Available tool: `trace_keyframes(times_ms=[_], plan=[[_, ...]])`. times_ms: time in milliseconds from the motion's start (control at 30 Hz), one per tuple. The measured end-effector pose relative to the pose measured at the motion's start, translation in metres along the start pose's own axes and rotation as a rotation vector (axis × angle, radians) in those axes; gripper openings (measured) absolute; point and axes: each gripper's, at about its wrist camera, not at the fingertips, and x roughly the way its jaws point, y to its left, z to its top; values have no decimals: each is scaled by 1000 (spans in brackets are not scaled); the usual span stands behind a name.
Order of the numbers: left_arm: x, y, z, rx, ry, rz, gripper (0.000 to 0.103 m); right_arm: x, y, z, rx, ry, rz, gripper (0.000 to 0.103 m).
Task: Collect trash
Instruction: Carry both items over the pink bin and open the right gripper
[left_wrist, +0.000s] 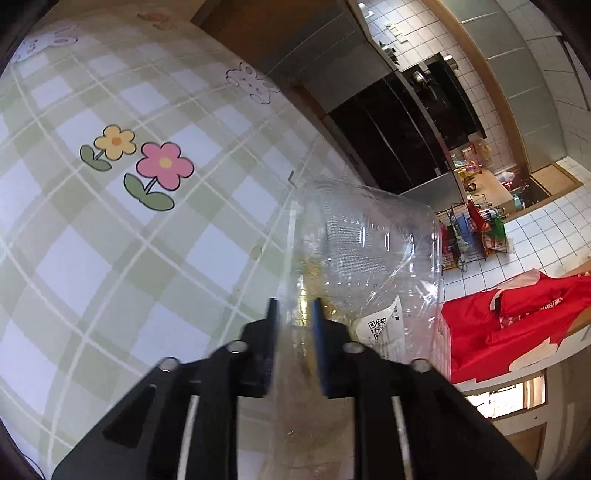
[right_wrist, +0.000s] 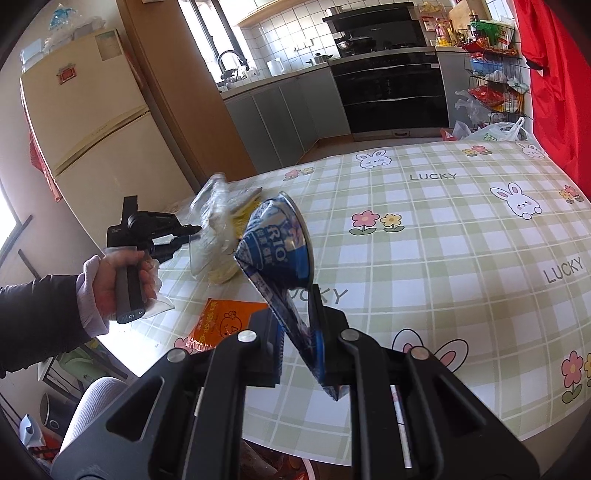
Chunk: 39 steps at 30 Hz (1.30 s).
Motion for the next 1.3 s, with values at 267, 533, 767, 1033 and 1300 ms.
trace_keyframes(times_ms=[267, 533, 767, 1033, 1300], plan=[[-54, -36, -9, 131, -51, -85, 6, -14, 11, 6, -14, -41, 14, 16], [-152, -72, -39, 286, -147, -61, 6, -46, 36, 11, -50, -100, 52, 16], [-258, -84, -103, 347, -283, -39, 6, -86, 69, 4, -83, -126, 99, 16], [-349, -90, -174, 495, -374, -21, 6, -137, 113, -21, -129, -154, 137, 16], [-375, -75, -203, 510, -393, -29, 6, -142, 144, -53, -170, -54, 165, 16]])
